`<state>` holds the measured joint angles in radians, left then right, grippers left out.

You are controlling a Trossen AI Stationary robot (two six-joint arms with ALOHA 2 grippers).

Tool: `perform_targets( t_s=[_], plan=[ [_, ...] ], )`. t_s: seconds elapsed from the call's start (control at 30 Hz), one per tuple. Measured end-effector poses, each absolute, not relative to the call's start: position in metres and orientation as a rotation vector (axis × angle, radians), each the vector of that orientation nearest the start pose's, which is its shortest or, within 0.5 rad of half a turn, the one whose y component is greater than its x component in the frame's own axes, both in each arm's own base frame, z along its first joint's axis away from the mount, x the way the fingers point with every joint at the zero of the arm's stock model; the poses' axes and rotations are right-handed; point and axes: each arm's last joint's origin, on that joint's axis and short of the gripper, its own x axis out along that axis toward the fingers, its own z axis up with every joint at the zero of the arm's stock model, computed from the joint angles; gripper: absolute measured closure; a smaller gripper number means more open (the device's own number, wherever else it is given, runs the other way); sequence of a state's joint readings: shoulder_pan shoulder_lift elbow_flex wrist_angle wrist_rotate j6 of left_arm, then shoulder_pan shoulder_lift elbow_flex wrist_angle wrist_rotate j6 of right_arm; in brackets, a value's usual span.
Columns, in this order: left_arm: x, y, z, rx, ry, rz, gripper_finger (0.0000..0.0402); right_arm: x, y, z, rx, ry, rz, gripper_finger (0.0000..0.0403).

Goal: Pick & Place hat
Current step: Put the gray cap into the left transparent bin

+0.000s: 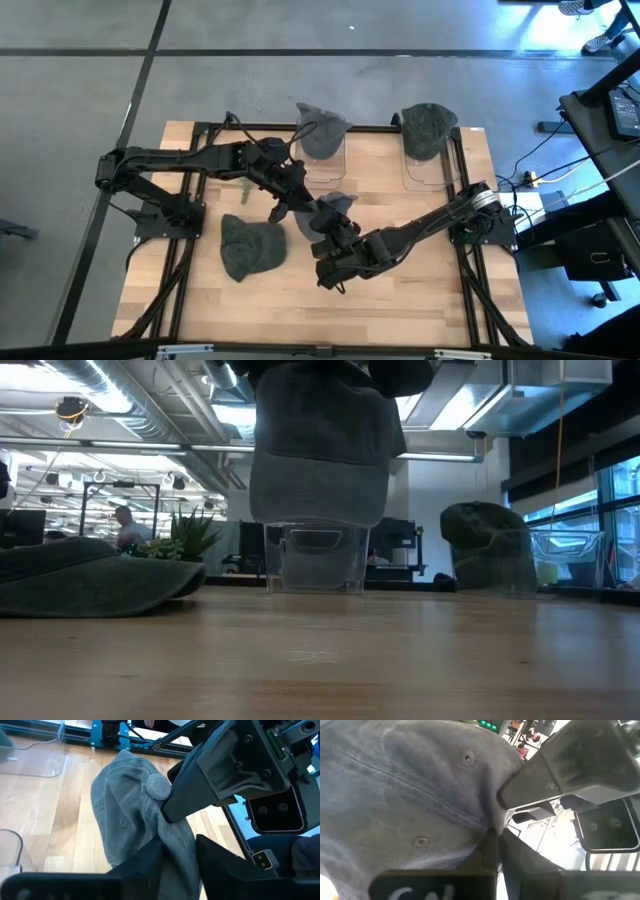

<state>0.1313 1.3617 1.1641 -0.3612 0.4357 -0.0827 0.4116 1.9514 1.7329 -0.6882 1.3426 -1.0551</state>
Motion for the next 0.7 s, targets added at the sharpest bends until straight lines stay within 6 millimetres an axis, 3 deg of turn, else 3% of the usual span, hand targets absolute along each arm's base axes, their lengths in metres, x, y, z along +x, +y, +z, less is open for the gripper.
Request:
perform_targets(
  t_s=[0.27, 0.5, 0.7],
  plan=[
    [0.296, 0.0276, 0.3229, -0.185, 0.539, -0.286, 0.039, 0.3927, 0.1406, 0.2956, -1.662, 1.063, -0.492, 0.0377],
    [0.2961, 0.0272, 0.3228, -0.184, 0.54, -0.294, 0.0396, 0.3931, 0.1407, 0.2952, -1.638, 1.048, -0.468, 0.0339],
    [0.2953, 0.0293, 0.3241, -0.167, 0.529, -0.292, 0.0397, 0.3878, 0.1405, 0.3, -1.453, 0.968, -0.507, 0.0287]
  ],
)
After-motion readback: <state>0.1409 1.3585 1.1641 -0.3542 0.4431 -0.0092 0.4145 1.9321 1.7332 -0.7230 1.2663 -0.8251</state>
